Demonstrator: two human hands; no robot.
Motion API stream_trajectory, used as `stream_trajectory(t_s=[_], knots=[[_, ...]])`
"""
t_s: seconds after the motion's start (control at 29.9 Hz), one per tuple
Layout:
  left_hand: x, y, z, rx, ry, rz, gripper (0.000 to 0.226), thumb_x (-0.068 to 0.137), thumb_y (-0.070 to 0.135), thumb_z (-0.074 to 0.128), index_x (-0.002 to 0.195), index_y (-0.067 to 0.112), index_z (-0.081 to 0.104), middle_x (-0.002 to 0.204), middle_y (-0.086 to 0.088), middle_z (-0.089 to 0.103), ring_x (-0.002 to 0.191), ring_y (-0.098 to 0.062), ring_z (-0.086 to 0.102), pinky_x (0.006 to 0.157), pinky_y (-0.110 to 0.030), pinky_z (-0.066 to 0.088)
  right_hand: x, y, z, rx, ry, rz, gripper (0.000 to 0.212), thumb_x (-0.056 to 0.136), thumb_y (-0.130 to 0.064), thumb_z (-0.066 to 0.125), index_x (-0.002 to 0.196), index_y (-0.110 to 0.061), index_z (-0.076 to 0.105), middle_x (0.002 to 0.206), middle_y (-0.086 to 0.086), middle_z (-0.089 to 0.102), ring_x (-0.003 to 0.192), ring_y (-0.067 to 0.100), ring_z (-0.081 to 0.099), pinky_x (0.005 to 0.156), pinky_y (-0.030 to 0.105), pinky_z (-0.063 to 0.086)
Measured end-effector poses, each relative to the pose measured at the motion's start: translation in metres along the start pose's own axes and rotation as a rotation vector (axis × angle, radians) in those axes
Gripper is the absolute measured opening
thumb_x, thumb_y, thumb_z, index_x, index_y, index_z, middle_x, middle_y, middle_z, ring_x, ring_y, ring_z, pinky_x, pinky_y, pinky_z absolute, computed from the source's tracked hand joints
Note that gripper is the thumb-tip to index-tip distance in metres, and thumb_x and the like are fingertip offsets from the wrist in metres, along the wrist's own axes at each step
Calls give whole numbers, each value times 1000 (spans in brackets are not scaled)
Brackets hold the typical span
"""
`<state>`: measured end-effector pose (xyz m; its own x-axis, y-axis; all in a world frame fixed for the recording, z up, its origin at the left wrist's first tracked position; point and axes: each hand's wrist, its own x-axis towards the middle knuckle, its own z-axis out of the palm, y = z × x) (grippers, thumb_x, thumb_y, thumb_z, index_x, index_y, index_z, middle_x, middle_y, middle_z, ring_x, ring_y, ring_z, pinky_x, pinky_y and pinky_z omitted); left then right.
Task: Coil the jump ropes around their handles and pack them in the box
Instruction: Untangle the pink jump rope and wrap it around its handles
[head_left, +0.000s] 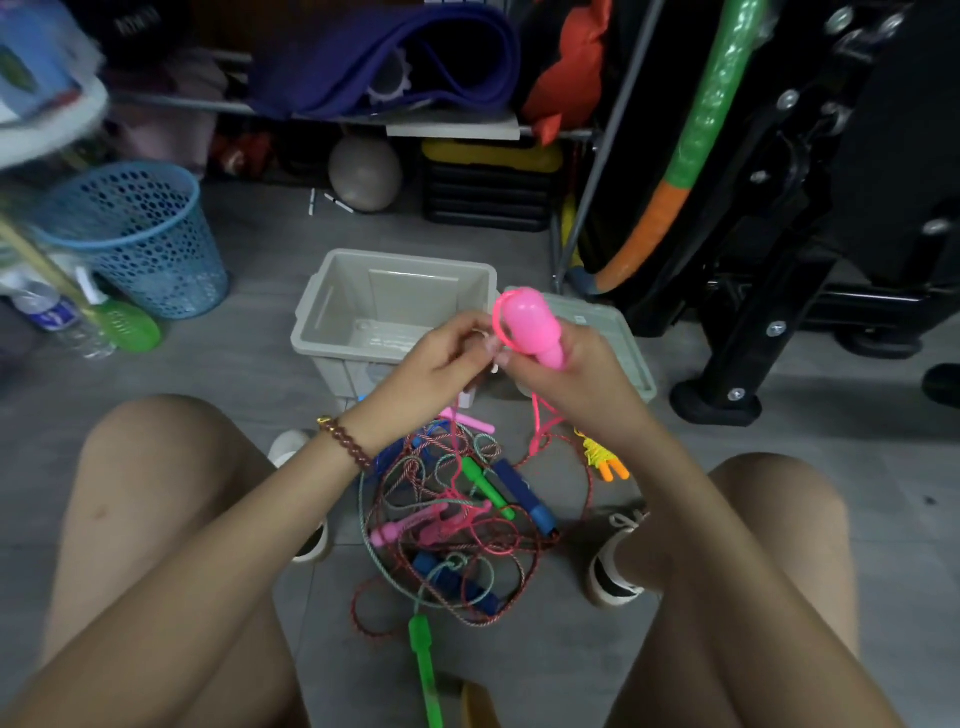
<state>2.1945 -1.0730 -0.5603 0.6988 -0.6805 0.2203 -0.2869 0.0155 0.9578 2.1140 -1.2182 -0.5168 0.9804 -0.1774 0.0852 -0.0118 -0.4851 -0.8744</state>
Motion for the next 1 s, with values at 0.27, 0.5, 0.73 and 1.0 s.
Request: stream_trajectory(t_s=[0.27,0.5,0.73,1.0], knots=[[-27,-52,19,291,-587,-319,26,95,36,48,110,16,53,102,-1,59,97,-12,57,90,-28,47,-7,-16,-28,837,-10,26,10,86,-17,51,79,-13,57,106,25,67,49,7,33,47,17,29],[-38,-116,-24,513,-421,-517,29,99,7,38,80,19,58,84,-4,60,69,6,53,75,-17,41,-6,-5,-43,859,44,125,10,79,-17,51,78,-16,41,53,-2,47,41,7,30,41,17,24],[9,-64,-39,486,232,-227,25,96,12,47,120,15,50,64,0,51,56,-13,47,60,-34,45,-5,16,-48,-543,-23,178,58,76,-26,67,129,-27,45,84,4,58,81,29,58,68,37,45],[14,10,-14,177,82,54,11,91,27,46,102,28,44,63,-11,48,60,-32,43,61,-42,39,-2,8,-16,-358,-99,-11,54,80,-39,63,131,-40,47,73,-6,59,63,12,54,57,22,39]])
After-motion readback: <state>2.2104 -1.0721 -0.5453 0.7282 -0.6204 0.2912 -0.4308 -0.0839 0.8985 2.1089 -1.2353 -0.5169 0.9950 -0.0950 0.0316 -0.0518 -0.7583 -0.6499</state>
